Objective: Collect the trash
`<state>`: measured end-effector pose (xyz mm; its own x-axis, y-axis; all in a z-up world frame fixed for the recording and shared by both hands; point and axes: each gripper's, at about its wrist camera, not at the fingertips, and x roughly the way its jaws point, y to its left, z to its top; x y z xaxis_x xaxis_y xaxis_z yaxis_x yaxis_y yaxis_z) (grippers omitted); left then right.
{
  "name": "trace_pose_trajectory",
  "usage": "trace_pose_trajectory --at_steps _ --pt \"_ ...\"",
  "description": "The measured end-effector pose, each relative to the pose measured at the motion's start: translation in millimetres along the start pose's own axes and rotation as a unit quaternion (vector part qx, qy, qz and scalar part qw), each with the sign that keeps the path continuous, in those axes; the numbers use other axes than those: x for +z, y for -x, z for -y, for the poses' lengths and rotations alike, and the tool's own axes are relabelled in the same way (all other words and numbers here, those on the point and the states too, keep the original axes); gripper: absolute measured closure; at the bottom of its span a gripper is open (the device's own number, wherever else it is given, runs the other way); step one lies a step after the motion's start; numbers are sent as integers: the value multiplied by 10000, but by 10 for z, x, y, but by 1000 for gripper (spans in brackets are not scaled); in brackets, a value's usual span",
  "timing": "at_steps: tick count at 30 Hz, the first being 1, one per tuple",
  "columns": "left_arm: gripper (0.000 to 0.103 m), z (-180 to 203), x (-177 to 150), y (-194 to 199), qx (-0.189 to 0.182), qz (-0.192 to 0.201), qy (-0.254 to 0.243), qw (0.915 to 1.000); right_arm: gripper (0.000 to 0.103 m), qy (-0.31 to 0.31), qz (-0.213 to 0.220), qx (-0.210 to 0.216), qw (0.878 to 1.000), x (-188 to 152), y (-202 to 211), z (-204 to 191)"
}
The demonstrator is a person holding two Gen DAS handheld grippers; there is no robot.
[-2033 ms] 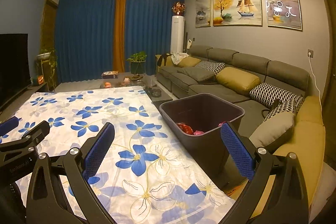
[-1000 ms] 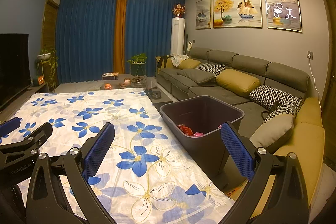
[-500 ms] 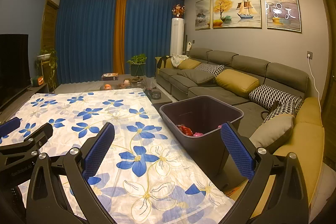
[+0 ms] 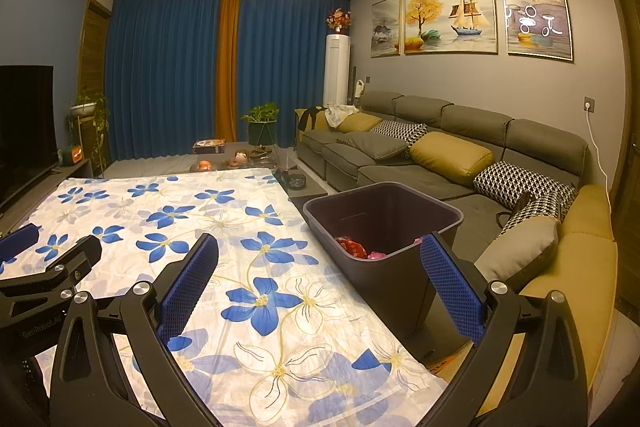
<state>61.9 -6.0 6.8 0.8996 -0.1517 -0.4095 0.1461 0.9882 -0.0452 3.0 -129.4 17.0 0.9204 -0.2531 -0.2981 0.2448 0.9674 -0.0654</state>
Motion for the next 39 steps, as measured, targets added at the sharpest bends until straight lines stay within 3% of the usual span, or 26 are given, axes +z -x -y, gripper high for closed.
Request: trace_pose_trajectory --at_steps 39 --pt "6 49 -18 46 3 95 -147 9998 6 -13 14 -20 10000 -8 19 13"
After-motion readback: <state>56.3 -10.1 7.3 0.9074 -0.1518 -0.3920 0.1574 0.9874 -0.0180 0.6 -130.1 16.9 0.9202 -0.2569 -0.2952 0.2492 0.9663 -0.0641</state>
